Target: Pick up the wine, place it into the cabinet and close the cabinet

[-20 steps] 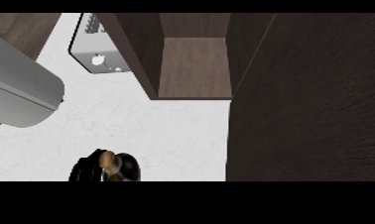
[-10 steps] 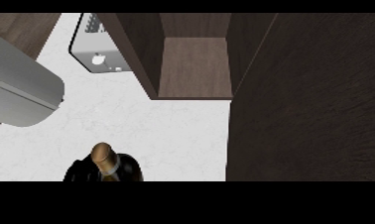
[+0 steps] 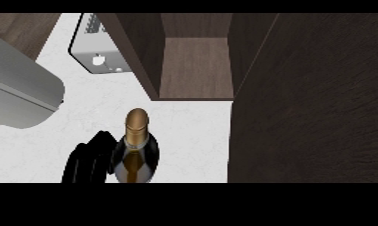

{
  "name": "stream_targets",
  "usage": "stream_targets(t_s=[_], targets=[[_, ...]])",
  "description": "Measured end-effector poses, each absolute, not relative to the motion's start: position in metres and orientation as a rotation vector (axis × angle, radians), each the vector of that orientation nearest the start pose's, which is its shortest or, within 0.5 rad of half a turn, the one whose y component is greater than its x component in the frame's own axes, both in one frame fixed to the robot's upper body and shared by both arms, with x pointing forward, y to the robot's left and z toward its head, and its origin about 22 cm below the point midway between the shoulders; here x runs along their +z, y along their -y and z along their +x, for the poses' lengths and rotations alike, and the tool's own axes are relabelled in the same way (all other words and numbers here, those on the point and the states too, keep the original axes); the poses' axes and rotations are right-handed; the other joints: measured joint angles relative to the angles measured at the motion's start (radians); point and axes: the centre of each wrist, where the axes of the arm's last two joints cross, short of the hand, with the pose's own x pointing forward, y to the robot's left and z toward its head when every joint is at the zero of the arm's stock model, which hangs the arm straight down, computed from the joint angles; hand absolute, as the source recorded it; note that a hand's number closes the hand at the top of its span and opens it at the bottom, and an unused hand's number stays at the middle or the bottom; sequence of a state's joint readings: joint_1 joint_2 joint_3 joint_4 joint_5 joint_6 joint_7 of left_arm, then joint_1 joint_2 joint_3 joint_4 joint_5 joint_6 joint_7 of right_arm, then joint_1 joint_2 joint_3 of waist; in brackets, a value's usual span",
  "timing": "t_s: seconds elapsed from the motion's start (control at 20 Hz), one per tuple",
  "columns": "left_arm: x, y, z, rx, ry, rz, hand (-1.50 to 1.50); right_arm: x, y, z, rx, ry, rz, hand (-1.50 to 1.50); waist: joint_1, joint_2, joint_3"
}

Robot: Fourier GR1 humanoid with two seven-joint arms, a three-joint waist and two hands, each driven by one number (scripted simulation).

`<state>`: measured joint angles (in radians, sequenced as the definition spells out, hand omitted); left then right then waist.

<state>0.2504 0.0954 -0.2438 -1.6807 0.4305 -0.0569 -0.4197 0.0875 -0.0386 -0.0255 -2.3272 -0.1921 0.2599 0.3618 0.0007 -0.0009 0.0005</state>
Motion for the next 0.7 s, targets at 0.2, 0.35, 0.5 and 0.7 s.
stream_targets(t_s=[0.2, 0.35, 0.5, 0.7], targets=[[0.005, -0.197, 0.201, 0.256, 1.814, -0.412, 1.50, 0.152, 0.248, 0.172, 0.234, 1.887, 0.215, -1.50, -0.002, 0.000, 0.000], [0.019, -0.186, 0.221, 0.253, 1.803, -0.423, 1.50, 0.148, 0.247, 0.171, 0.238, 1.885, 0.218, -1.50, -0.004, 0.001, 0.000], [0.032, -0.173, 0.236, 0.243, 1.816, -0.408, 1.50, 0.151, 0.245, 0.167, 0.239, 1.887, 0.221, -1.50, -0.004, 0.001, 0.000], [0.043, -0.158, 0.253, 0.230, 1.832, -0.379, 1.50, 0.147, 0.248, 0.169, 0.239, 1.886, 0.218, -1.50, -0.005, 0.001, 0.000]])
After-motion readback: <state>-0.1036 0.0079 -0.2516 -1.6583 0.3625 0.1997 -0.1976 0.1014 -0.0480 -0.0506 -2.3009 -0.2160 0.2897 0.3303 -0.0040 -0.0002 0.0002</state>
